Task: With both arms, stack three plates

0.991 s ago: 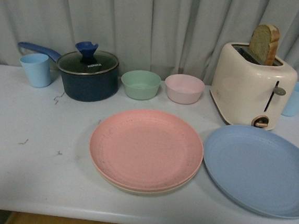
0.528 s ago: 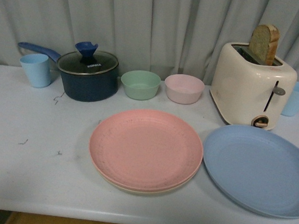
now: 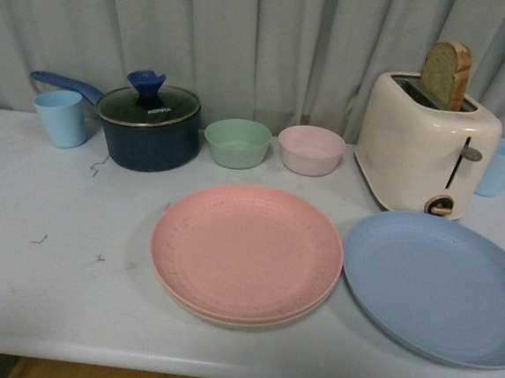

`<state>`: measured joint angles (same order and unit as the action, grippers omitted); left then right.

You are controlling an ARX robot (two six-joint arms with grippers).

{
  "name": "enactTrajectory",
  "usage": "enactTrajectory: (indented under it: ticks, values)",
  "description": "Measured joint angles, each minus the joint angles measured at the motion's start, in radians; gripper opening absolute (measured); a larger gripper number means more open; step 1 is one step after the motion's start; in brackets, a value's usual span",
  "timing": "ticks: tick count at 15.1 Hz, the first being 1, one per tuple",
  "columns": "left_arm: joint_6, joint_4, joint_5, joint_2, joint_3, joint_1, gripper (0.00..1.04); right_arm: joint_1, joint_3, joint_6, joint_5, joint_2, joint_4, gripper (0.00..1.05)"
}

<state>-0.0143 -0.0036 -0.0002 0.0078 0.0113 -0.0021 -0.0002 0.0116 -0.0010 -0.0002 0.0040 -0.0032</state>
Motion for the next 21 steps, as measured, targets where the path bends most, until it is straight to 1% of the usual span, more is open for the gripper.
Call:
enactTrajectory:
  ticks: [1, 4, 5, 6, 7, 8, 9, 11, 17, 19, 21]
  values:
    - [0.000, 0.001, 0.000, 0.000, 0.000, 0.000, 0.21, 0.000, 0.000, 0.000, 0.000, 0.000, 0.000, 0.98]
    - [0.000, 0.000, 0.000, 0.000, 0.000, 0.000, 0.59, -0.001, 0.000, 0.001, -0.002, 0.001, -0.006, 0.98]
    - [0.000, 0.000, -0.001, 0.000, 0.000, 0.000, 0.72, -0.058, 0.065, 0.034, -0.128, 0.119, -0.159, 0.98]
    - [0.000, 0.002, 0.001, 0.000, 0.000, 0.000, 0.83, -0.122, 0.121, 0.053, -0.200, 0.329, -0.107, 0.98]
    - [0.000, 0.000, 0.000, 0.000, 0.000, 0.000, 0.95, -0.158, 0.176, 0.055, -0.230, 0.531, 0.013, 0.98]
    - [0.001, 0.000, 0.000, 0.000, 0.000, 0.000, 0.99, -0.159, 0.234, 0.035, -0.238, 0.724, 0.127, 0.98]
    - [0.001, 0.000, 0.000, 0.000, 0.000, 0.000, 0.97, -0.172, 0.293, 0.017, -0.232, 0.892, 0.190, 0.98]
    - [0.001, 0.000, 0.000, 0.000, 0.000, 0.000, 0.98, -0.212, 0.432, -0.026, -0.210, 1.253, 0.245, 0.98]
    - [0.001, 0.000, 0.000, 0.000, 0.000, 0.000, 0.98, -0.235, 0.533, -0.037, -0.206, 1.454, 0.237, 0.98]
    - [0.001, 0.000, 0.000, 0.000, 0.000, 0.000, 0.98, -0.252, 0.615, -0.049, -0.205, 1.604, 0.252, 0.98]
    - [0.001, 0.000, 0.000, 0.000, 0.000, 0.000, 0.98, -0.256, 0.718, -0.057, -0.190, 1.806, 0.299, 0.98]
